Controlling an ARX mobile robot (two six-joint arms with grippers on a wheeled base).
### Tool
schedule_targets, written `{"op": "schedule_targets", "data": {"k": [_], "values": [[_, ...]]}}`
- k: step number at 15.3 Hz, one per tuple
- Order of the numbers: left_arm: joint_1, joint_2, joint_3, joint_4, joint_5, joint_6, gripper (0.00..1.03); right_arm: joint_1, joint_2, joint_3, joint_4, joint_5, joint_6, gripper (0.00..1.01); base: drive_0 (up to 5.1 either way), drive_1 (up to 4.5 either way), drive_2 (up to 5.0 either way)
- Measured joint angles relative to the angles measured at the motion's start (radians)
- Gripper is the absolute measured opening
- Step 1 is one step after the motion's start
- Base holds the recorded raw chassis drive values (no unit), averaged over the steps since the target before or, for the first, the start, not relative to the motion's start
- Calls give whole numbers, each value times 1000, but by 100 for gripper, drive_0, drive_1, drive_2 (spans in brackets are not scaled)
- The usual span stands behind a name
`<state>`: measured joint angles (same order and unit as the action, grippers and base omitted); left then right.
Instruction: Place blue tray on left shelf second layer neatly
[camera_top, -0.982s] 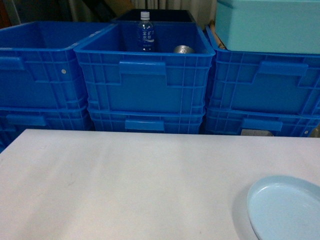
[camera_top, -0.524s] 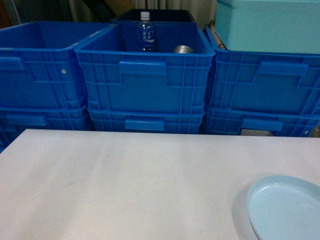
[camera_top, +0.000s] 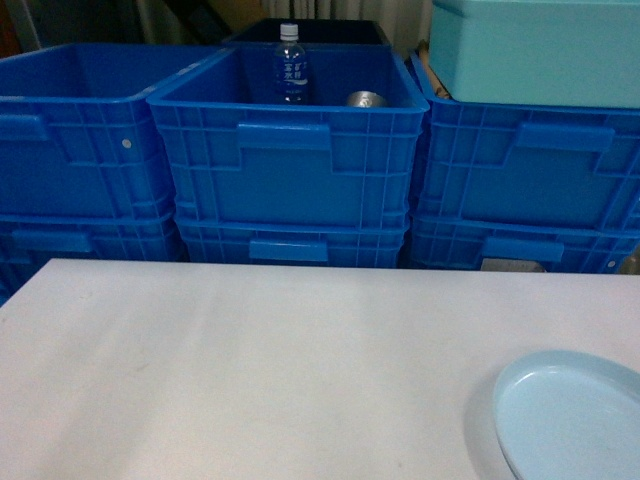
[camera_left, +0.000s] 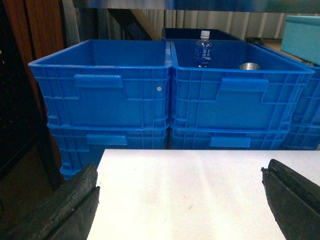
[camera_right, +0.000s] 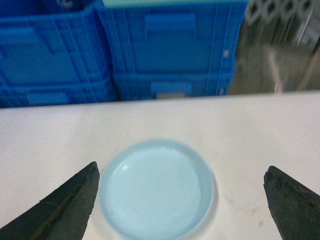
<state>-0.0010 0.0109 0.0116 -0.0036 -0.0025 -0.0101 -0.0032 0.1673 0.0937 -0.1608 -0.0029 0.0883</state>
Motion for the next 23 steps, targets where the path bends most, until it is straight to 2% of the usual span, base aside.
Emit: {"op": "schedule_targets", "data": {"k": [1,2,3,4,6,7,8,9,10,13,16,23], "values": [[0,0,0,1,3,0,98,-26,174,60,80,-47,55,98,0,0,0],[0,0,0,-1,1,0,98,-50,347,143,216,-112,76,98,0,0,0],[0,0,0,0,2,0,98,-69,503,222,335,-183,69,98,0,0,0],[0,0,0,0,0,0,98,-108,644,290,409,-242,68,98,0,0,0],[0,0,0,0,3,0,98,-223,1017,497,287,-417,71,98,0,0,0],[0,0,0,0,1,0,98,-283,1230,603,192,-499,37,98,0,0,0],[0,0,0,0,2,0,98,-334,1391,681,121,-555,-19,98,0,0,0],[0,0,0,0,2,0,98,-382,1491,723,76,-574,-95,98,0,0,0],[0,0,0,0,2,0,98,-406,1528,724,47,-591,-154,98,0,0,0],[0,0,0,0,2,0,98,-407,1607,698,58,-669,-226,98,0,0,0],[0,0,0,0,2,0,98,-389,1682,652,114,-666,-235,98,0,0,0],[0,0,0,0,2,0,98,-397,1736,632,202,-638,-236,98,0,0,0]]}}
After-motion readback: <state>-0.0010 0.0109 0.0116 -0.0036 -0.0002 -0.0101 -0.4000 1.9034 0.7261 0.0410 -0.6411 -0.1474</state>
